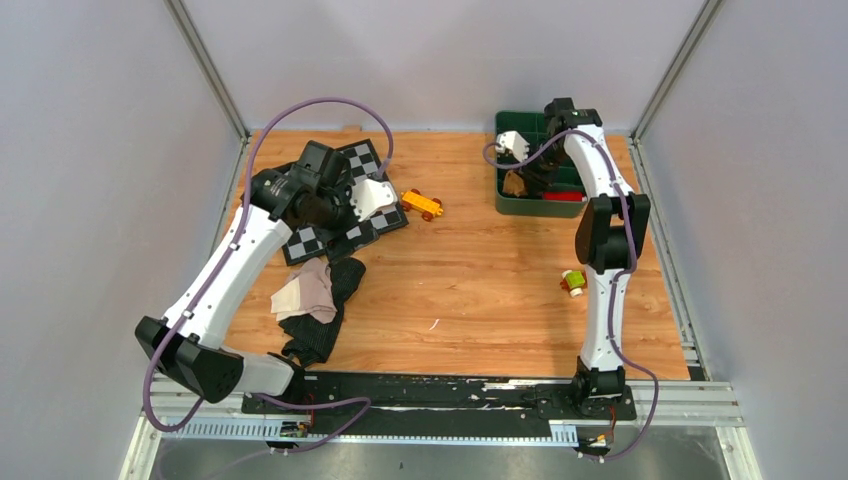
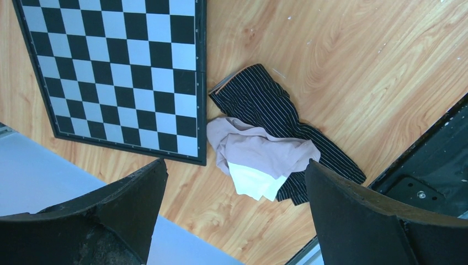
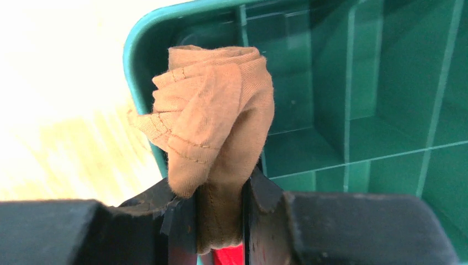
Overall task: Roll the underwear
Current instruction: Place the underwear in the storage box.
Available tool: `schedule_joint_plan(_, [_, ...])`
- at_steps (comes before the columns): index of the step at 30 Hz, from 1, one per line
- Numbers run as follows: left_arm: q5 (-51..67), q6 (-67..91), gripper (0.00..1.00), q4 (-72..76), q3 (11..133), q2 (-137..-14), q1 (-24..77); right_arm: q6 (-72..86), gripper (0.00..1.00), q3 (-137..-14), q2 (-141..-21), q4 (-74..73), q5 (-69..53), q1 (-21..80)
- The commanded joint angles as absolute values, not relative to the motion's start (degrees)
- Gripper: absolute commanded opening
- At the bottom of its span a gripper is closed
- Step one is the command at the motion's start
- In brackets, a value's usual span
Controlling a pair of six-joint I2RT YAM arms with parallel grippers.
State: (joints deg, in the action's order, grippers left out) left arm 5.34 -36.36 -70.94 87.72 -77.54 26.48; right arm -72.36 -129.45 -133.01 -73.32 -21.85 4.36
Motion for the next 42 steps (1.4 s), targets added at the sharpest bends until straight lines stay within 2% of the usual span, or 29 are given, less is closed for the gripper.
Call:
schedule_joint_plan(1, [6.13,-36.05,1.0,-69.98,89.92,-77.44,26.44,-73.37,0.0,-127.85,-129.57,-78.08,-25.14,4.47])
schedule_joint_plan(8, [4.88,-36.65,1.0,-66.77,89.69,-79.39,26.37,-76.75,0.0,-120.81,-126.57,-81.25,-22.82,6.44])
schedule_joint_plan(14, [10.79,-33.54,1.0,-64.48,91.11,-81.78,26.37,-72.41,0.0,-126.1,-134.15,-91.84,-23.57,8.02])
schedule_joint_plan(20, [11.95,-33.21,1.0,-61.12,88.23,-81.56,26.28,-66.76,0.0,-121.93,-137.36,-90.58,-25.83,8.81])
schedule_joint_plan(23, [12.29,-32.97,1.0,-59.92,86.1,-81.44,26.28,-62.79,0.01,-118.38,-137.25,-85.33,-23.91,9.42])
schedule_joint_plan(27, [12.16,-32.76,1.0,-58.43,84.66,-81.82,26.28,-59.32,0.1,-110.25,-132.98,-74.3,-20.79,9.67])
schedule_joint_plan(32, [11.52,-33.53,1.0,-58.1,85.68,-83.04,26.19,-59.01,0.44,-108.4,-127.92,-72.66,-21.29,9.67])
schedule_joint_plan(36, [12.58,-33.36,1.0,-57.3,86.15,-84.18,25.93,-57.51,0.59,-113.28,-127.19,-76.35,-21.56,9.77])
schedule_joint_plan(38, [13.73,-32.87,1.0,-56.12,85.7,-84.71,25.84,-56.46,0.63,-116.83,-128.07,-79.08,-21.33,9.76])
schedule_joint_plan(42, [16.39,-31.43,1.0,-53.31,85.03,-85.99,25.84,-55.31,0.65,-118.52,-127.4,-81.24,-20.38,9.76])
